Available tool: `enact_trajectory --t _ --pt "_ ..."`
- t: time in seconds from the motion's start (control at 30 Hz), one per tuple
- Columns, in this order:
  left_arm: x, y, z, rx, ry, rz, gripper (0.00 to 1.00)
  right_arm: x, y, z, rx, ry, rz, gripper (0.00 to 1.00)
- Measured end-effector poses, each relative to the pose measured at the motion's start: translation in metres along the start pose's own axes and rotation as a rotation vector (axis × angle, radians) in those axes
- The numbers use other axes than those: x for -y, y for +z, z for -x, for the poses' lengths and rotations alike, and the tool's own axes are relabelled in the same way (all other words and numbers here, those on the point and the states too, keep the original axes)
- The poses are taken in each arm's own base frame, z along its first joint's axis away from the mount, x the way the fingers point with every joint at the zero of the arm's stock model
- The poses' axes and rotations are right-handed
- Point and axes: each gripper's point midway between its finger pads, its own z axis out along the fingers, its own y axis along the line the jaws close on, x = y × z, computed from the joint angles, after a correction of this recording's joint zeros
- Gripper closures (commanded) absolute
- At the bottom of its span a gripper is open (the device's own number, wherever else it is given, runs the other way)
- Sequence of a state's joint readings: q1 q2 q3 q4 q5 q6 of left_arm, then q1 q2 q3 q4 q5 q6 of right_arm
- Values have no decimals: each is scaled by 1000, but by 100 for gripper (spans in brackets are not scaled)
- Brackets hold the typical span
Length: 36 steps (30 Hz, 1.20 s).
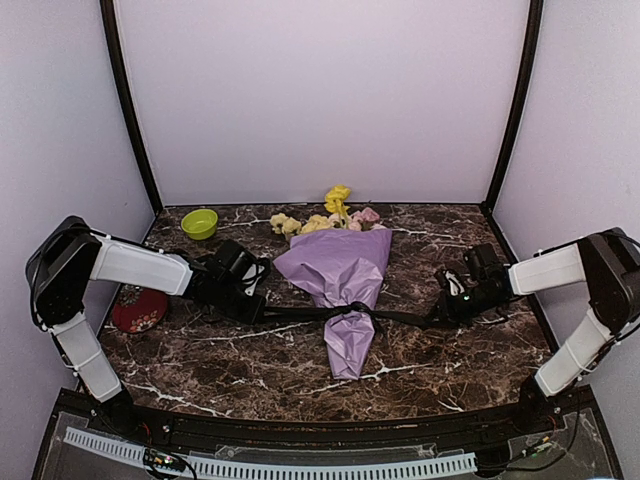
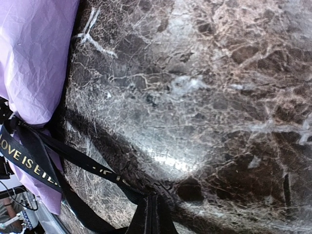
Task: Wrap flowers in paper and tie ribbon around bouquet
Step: Tie the half-tied ribbon around the folded bouquet.
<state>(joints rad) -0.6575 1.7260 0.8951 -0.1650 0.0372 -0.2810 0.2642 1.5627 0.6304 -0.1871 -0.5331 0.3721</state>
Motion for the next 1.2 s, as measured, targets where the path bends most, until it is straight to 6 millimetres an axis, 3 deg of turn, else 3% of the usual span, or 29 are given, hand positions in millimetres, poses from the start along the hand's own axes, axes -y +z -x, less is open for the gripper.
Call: enact_trajectory --t 0.8,0.93,1.1,1.2 --pt "3 2 2 60 -11 -55 100 0 2 -4 27 57 97 100" --pt "15 2 5 79 24 -81 76 -4 1 -3 34 75 106 77" --pt "24 -3 3 66 104 -51 43 -3 -16 4 61 81 8 54" --pt "17 -12 3 55 132 -8 32 -2 -35 14 110 81 -62 49"
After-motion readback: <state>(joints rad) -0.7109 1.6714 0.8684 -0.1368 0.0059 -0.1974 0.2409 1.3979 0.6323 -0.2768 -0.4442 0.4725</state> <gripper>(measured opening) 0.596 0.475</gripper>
